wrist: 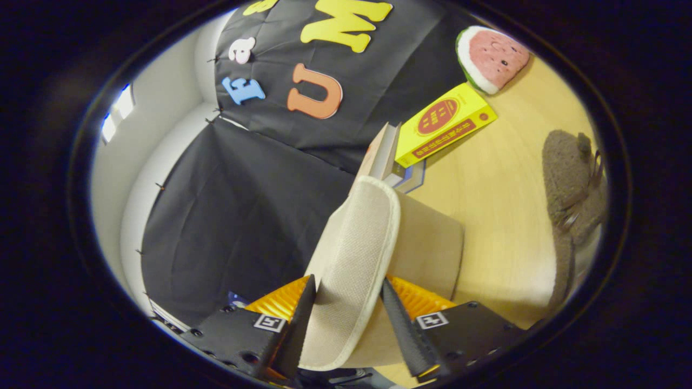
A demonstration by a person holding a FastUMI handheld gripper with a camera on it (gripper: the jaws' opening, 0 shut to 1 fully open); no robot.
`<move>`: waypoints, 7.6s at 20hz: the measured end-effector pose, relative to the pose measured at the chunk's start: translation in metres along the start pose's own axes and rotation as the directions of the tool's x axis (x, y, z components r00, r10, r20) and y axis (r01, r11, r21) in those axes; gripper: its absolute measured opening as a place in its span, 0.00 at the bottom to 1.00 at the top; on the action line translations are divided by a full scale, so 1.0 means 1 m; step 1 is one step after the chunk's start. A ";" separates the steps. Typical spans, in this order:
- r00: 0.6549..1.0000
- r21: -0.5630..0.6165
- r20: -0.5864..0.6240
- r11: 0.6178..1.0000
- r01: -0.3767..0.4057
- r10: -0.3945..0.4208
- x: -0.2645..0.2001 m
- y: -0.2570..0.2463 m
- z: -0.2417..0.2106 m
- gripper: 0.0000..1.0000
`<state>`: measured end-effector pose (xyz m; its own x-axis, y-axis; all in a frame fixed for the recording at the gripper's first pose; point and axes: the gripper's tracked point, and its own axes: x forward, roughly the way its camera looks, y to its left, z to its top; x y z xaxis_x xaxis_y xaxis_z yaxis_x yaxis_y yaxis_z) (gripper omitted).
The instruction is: Open the storage box then place both shoes into the box .Put the left shoe in first, then the right shoe, with the right side of both shoes facing outward in a uniform manner.
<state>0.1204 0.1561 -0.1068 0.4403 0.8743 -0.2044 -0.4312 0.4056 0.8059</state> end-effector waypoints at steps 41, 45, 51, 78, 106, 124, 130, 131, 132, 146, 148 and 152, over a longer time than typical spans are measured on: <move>0.956 -0.315 0.054 0.903 0.292 -0.290 0.014 0.229 0.035 0.05; 0.958 -0.371 0.059 0.885 0.281 -0.280 0.046 0.260 0.032 0.13; 0.965 -0.403 0.048 0.879 0.256 -0.259 0.100 0.296 0.023 0.32; 0.833 -0.532 0.258 0.648 0.545 -0.489 0.003 0.187 0.065 0.96; 0.326 -0.294 -0.157 0.359 0.886 -0.932 -0.178 -0.178 0.034 0.56; 0.485 -0.118 -0.150 0.503 0.856 -0.862 -0.189 -0.074 0.040 0.00; 0.584 -0.135 -0.076 0.589 0.797 -0.808 -0.169 0.014 0.035 0.00; 0.598 -0.138 -0.065 0.601 0.788 -0.799 -0.163 0.028 0.034 0.00; 0.610 -0.144 -0.059 0.611 0.778 -0.791 -0.156 0.042 0.033 0.00; 0.629 -0.203 -0.109 0.637 0.744 -0.770 0.028 0.066 -0.014 0.00; 0.595 -0.197 -0.115 0.605 0.771 -0.795 0.046 0.047 -0.025 0.00; 0.559 -0.178 -0.150 0.579 0.796 -0.815 0.084 0.011 -0.049 0.01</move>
<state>0.1142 0.2470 -0.1419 0.4799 0.1982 -0.8547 -0.0389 0.9780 0.2050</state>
